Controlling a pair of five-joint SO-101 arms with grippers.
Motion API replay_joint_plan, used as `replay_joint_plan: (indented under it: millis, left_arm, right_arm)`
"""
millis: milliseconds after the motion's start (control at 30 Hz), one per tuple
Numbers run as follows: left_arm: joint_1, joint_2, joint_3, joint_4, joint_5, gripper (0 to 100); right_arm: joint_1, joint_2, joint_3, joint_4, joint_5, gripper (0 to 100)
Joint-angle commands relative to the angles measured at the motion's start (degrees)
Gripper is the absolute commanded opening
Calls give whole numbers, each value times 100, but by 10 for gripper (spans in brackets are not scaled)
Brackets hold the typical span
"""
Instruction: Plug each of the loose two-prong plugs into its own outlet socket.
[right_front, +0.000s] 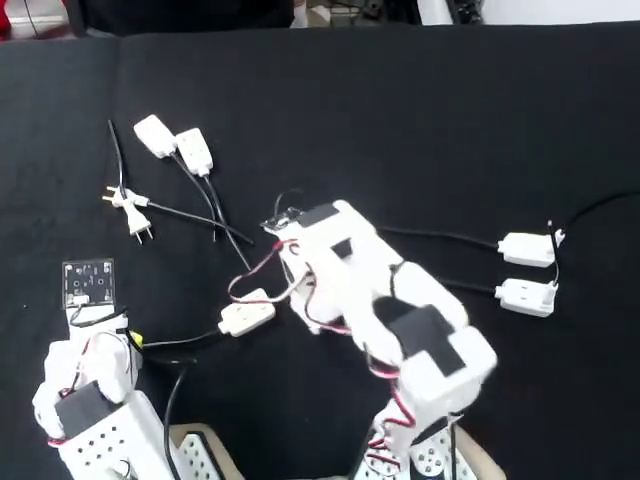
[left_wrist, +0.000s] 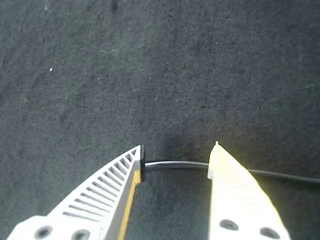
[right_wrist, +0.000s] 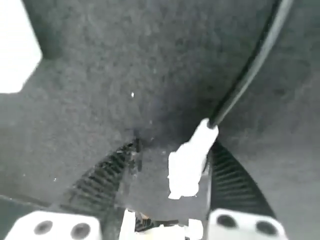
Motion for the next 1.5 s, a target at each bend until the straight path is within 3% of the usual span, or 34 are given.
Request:
replay_joint_plan:
  millis: [0,367,667,800,1133,1267,1467]
  left_arm:
    - [13,-53,-40,35,-35,220]
    - [13,-53,-40,35,-35,220]
    - [13,-53,-40,44,-35,220]
    - [4,-53,-40,44,-35,220]
    - [4,-53,-40,44,-35,220]
    - [4,-53,-40,44,-35,220]
    - [4,-53,-40,44,-35,220]
  right_arm:
    - [-62,769,-602,176,79,202]
    - [-44,1508,-1270,818,79,198]
    - [527,1473,-1262,941,466,196]
    - [571,1516,-1226,870,475,115]
    - [580,1481,-1253,818,492,105]
    - [571,1473,-1253,774,677,42]
    - [589,1473,-1420,765,633,34]
